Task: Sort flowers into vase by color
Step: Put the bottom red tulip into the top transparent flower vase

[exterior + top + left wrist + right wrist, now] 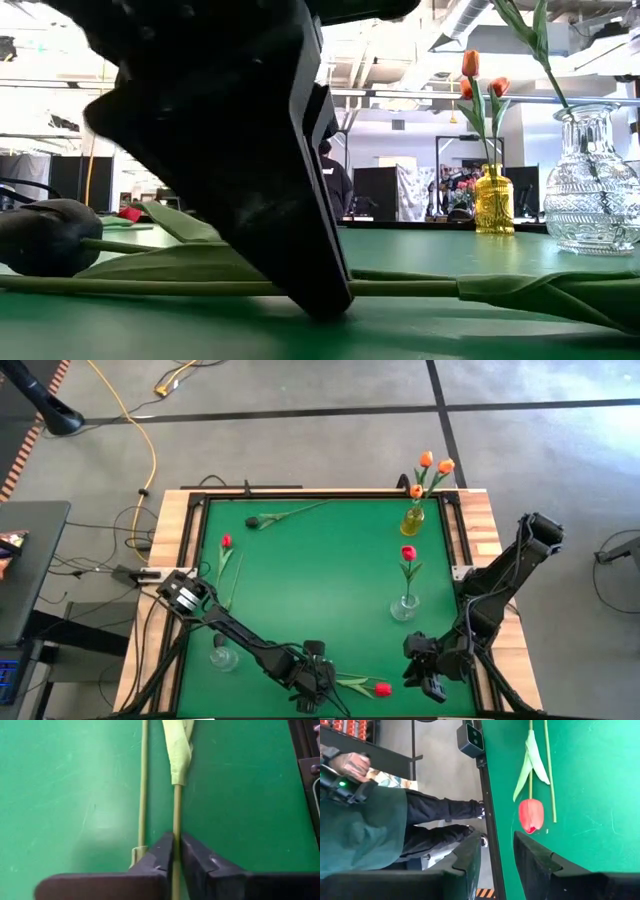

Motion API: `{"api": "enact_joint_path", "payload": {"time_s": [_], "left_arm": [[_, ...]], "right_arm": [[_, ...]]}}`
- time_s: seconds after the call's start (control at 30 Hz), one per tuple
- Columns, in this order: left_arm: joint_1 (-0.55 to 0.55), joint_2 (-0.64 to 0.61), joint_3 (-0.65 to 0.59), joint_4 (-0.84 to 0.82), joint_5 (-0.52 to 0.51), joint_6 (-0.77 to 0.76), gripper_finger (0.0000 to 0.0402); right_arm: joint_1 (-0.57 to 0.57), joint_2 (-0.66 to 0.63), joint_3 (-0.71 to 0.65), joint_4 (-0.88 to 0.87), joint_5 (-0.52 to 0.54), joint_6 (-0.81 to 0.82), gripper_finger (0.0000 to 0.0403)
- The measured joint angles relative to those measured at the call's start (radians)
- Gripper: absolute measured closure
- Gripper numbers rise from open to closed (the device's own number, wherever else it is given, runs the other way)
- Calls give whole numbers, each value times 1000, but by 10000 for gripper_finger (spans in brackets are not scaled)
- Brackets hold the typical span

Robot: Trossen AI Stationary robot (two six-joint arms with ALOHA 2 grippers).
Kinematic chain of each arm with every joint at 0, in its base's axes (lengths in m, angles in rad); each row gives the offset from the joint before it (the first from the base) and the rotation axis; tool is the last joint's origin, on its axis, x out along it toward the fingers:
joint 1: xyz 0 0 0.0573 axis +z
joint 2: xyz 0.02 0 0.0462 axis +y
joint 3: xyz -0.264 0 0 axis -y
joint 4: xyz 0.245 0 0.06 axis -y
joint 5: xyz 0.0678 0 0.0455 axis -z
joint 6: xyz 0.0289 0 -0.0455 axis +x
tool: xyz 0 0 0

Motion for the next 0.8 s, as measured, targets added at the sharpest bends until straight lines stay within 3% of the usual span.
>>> {"api": "enact_joint_path", "payload": {"time_s": [0.17, 0.33, 0.57, 0.8], "left_arm": [[27, -6, 69, -44, 13, 55, 399], [71, -26, 212, -198, -20, 160, 401], [119, -26, 452, -558, -120, 336, 401], [191, -47, 644, -894, -241, 366, 401]], "right_arm": [[-1, -2, 0, 1, -1, -10, 262], [0, -43, 0, 2, -12, -21, 262], [30, -121, -1, 19, -6, -18, 262], [48, -164, -1, 40, 39, -16, 262]]}}
